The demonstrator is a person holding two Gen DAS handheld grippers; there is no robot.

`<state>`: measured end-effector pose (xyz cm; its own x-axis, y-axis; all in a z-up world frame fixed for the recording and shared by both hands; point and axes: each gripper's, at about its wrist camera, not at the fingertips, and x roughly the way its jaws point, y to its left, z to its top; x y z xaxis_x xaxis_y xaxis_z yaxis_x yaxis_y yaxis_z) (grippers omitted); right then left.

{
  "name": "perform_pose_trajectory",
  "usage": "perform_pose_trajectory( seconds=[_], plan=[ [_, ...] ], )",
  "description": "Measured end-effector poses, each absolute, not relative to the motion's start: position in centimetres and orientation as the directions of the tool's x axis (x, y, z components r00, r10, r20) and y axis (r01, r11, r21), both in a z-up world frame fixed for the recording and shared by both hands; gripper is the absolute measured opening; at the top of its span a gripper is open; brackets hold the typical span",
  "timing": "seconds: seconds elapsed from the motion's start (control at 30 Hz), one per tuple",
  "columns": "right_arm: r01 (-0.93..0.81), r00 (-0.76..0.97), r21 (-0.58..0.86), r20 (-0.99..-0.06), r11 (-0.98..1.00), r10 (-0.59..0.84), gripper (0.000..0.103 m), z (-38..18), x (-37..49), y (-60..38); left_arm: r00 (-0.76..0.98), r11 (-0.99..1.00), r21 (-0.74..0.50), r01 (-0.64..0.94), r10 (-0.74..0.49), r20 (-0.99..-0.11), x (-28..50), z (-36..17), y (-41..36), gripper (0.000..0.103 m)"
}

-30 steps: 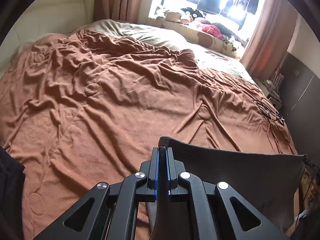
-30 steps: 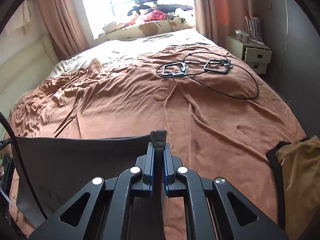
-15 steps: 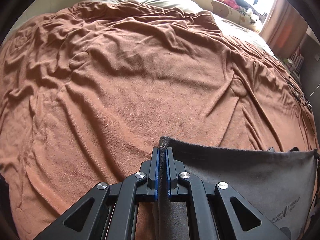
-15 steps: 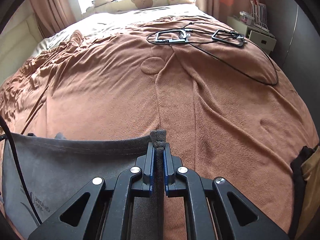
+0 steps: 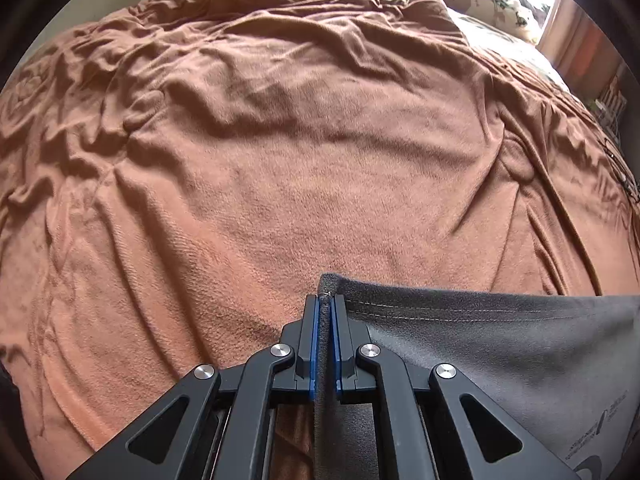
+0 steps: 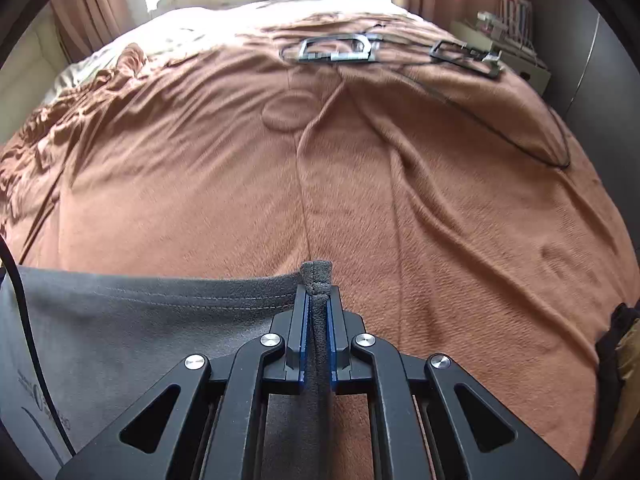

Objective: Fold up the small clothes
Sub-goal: 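Lift the folded edge with both grippers and fold it over again, then open both grippers and move them to the bundle's edge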

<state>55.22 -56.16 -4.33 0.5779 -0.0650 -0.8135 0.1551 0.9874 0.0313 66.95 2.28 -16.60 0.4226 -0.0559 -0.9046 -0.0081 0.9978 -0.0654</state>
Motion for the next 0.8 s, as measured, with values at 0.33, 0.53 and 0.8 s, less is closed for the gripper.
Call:
perform_pose_trajectory(
  seconds=[0.33, 0.53, 0.8],
  plan=[
    [0.145, 0.580, 0.066, -0.814, 0.987, -0.031, 0.050, -2.1, 52.2, -56.9, 0.430, 0.996, -0.083, -0.014, -0.069, -0.900, 63.6, -13.2, 3.4, 0.031],
    [0.134, 0.591, 0.108, -0.807, 0.985, 0.008, 0.050, -0.2, 47.5, -57.4, 0.445, 0.996, -0.090, 0.004, -0.083, -0.892, 59.2, -11.0, 4.0, 0.037],
    [0.142, 0.598, 0.195, -0.798, 0.970, 0.073, 0.050, 1.2, 40.5, -58.4, 0.452, 0.993, -0.117, 0.003, -0.106, -0.885, 52.9, -9.1, 4.3, 0.042]
  ],
)
